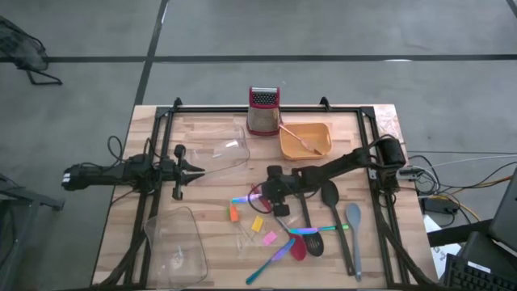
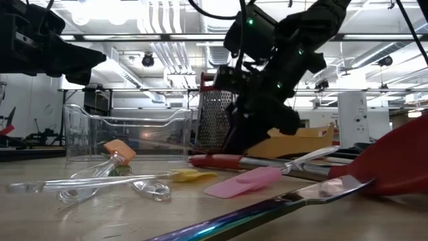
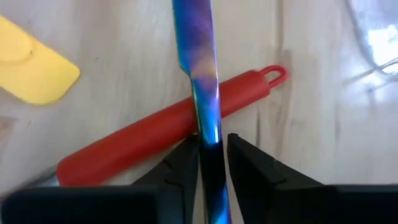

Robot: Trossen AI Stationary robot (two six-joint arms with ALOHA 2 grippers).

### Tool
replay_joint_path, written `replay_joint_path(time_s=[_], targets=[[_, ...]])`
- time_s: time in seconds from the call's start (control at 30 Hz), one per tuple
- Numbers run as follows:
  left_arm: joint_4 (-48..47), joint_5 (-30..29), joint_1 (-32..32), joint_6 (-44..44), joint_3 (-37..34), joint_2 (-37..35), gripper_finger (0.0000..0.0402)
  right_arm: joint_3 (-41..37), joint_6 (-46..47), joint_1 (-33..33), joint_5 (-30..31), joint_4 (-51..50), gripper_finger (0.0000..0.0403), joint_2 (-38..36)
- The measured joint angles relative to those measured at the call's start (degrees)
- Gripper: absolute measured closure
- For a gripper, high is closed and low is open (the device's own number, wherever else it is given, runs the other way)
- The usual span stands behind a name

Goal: Pick & Place Kitchen Items
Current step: Put the blue knife into the yellow bin

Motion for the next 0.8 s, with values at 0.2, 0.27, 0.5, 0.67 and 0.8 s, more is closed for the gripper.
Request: replay_joint_path(time_s=[0.2, 0.27, 0.5, 0.67, 0.8], targets=[[0.00, 0.00, 0.00, 0.00, 0.00, 0.00, 0.0339, 1.10, -0.21, 0.00, 0.16, -1.31, 0.0357, -0.17], [0.00, 0.00, 0.00, 0.00, 0.00, 0.00, 0.0339, 1.22, -0.25, 0.00, 0.15, -1.20, 0.0361, -0.17], [0.00, 0.00, 0.00, 0.00, 0.00, -0.02, 0.0339, 1.20, 0.01, 0.00, 0.16, -2.10, 0.0363, -1.79], [0.01, 0.00, -0.01, 0.00, 0.00, 0.00, 0.0339, 1.22, -0.07, -0.02, 0.17, -2.67, 0.0389, -3.01], [0.00, 0.00, 0.00, 0.00, 0.00, -0.01, 0.0339, 1.20, -0.14, 0.02, 0.10, -3.74, 0.0391, -2.90]])
